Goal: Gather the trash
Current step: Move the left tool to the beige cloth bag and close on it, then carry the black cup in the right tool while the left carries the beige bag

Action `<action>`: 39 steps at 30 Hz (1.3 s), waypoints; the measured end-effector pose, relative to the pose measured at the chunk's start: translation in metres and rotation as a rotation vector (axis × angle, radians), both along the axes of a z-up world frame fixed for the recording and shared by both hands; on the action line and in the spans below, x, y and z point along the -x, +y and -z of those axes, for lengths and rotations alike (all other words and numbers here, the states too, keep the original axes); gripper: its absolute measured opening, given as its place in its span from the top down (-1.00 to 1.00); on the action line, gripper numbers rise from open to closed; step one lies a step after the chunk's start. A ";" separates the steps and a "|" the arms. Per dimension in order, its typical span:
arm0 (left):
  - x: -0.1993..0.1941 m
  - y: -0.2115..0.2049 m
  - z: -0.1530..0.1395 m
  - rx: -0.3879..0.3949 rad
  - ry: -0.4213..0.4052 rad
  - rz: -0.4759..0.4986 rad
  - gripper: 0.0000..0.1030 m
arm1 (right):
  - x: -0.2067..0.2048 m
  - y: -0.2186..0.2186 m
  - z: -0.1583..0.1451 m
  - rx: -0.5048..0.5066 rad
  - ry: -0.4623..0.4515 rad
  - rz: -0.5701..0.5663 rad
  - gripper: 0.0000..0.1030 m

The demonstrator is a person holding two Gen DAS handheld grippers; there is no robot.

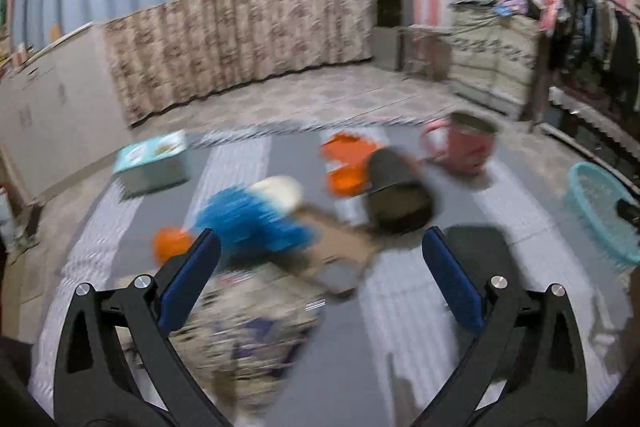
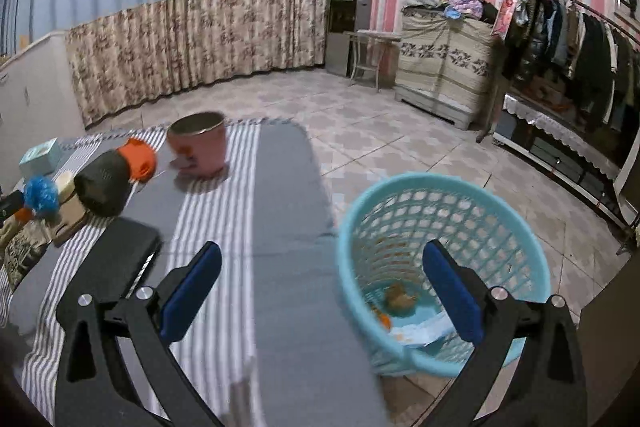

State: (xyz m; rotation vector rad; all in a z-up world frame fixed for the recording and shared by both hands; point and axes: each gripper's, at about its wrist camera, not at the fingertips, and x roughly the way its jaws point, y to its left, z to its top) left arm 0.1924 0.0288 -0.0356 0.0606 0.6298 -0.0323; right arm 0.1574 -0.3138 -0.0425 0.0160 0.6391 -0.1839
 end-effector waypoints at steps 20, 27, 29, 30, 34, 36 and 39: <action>-0.018 0.130 0.053 0.134 0.229 -0.088 0.15 | -0.013 0.047 0.017 0.040 0.136 0.062 -0.91; -0.008 0.128 0.041 0.098 0.162 -0.056 0.68 | -0.016 0.069 0.011 0.068 0.122 0.009 -0.90; -0.003 0.129 0.028 0.093 0.115 -0.059 0.68 | -0.017 0.075 0.008 0.057 0.116 -0.008 -0.90; -0.002 0.129 0.022 0.093 0.096 -0.061 0.68 | -0.019 0.078 0.006 0.051 0.114 -0.016 -0.90; -0.005 0.126 -0.005 0.105 0.003 -0.063 0.68 | -0.027 0.095 -0.006 0.006 0.076 -0.043 -0.89; -0.016 0.122 -0.015 0.098 -0.024 -0.059 0.68 | -0.036 0.104 -0.011 -0.023 0.070 -0.060 -0.89; -0.030 0.115 -0.024 0.104 -0.066 -0.035 0.68 | -0.050 0.121 -0.015 -0.040 0.064 -0.085 -0.89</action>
